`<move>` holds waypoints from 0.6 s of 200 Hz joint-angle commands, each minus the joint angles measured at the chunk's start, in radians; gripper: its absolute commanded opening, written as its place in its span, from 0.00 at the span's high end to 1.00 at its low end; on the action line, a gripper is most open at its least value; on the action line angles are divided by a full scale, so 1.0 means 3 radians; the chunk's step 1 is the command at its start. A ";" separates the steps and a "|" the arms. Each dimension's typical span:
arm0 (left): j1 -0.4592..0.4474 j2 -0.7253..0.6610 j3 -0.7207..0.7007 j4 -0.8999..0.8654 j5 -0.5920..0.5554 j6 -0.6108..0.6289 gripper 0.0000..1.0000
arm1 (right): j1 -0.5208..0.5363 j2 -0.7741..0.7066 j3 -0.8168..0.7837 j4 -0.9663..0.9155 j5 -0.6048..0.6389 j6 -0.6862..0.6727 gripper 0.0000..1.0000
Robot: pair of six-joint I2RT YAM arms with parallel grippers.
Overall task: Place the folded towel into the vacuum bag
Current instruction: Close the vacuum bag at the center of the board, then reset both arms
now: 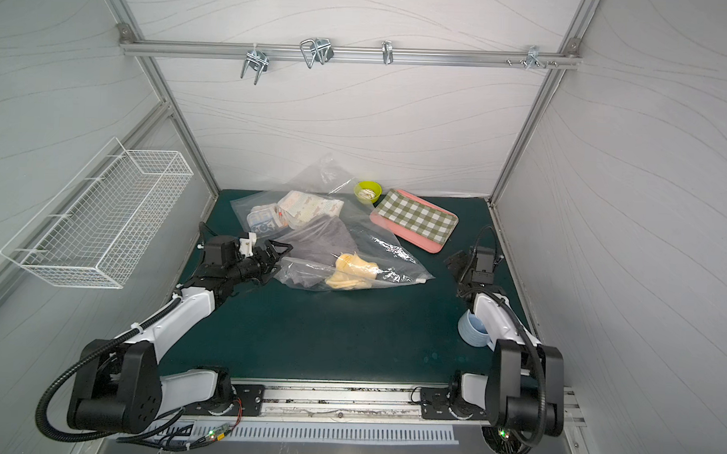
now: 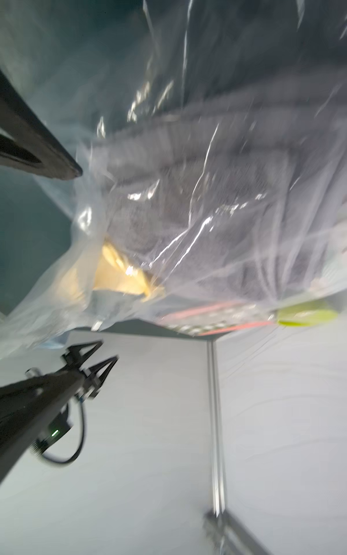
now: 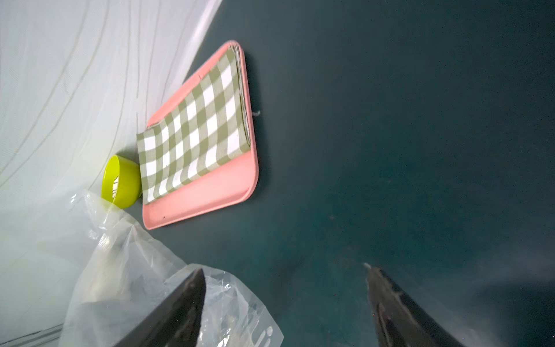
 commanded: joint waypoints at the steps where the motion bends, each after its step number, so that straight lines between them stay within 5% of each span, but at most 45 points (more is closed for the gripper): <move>1: 0.0019 0.0029 0.0438 -0.1306 -0.1189 0.0509 0.00 | 0.0102 -0.0202 -0.0005 -0.0259 0.0928 -0.0674 0.15; 18: 0.0049 0.0075 0.0606 -0.1677 -0.1788 0.0639 0.00 | 0.0285 -0.0263 -0.0131 -0.0081 0.1382 -0.1092 0.14; 47: 0.0101 0.0171 0.0646 -0.1722 -0.2530 0.0663 0.00 | 0.0652 -0.0097 -0.0751 0.1168 0.1832 -0.1715 0.13; 71: 0.0101 0.0301 0.0517 -0.1353 -0.2866 0.0940 0.00 | 0.0654 0.0205 -0.0981 0.2098 0.1578 -0.1843 0.01; 97: 0.0118 0.0448 0.0449 -0.1129 -0.3455 0.1174 0.00 | 0.0599 0.0490 -0.0861 0.2336 0.1214 -0.2108 0.01; 120: 0.0136 0.0560 0.0375 -0.0794 -0.3738 0.1315 0.00 | 0.0392 0.0909 -0.1175 0.3439 0.0508 -0.2275 0.01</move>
